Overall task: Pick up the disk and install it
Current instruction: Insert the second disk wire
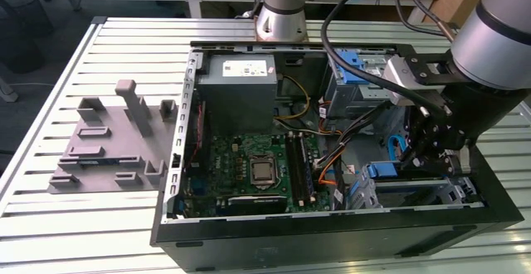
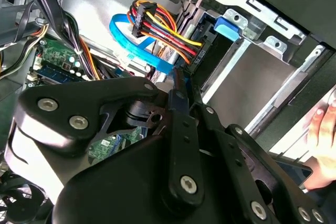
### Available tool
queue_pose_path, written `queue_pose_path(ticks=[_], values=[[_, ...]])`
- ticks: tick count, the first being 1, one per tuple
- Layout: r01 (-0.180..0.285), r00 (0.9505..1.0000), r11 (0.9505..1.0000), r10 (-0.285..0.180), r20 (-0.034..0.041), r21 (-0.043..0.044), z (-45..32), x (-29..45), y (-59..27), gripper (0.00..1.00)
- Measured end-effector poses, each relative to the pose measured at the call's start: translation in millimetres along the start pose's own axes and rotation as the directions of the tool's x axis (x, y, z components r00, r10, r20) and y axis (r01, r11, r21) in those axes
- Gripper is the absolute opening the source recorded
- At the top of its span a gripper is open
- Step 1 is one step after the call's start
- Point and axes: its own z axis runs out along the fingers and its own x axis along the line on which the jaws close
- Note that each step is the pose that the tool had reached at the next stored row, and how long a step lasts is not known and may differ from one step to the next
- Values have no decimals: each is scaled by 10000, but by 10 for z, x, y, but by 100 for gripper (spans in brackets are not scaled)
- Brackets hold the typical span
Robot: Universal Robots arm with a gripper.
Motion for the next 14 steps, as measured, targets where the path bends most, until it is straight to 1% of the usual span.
queue_pose_path(ticks=[5, 6, 7, 14], values=[[0, 10000, 10000, 0, 16, 1, -1, 0, 0, 17], [0, 10000, 10000, 0, 15, 1, -9, 0, -1, 17], [1, 10000, 10000, -1, 8, 0, -19, -1, -1, 24], [1, 10000, 10000, -1, 2, 0, -99, -1, -5, 24]])
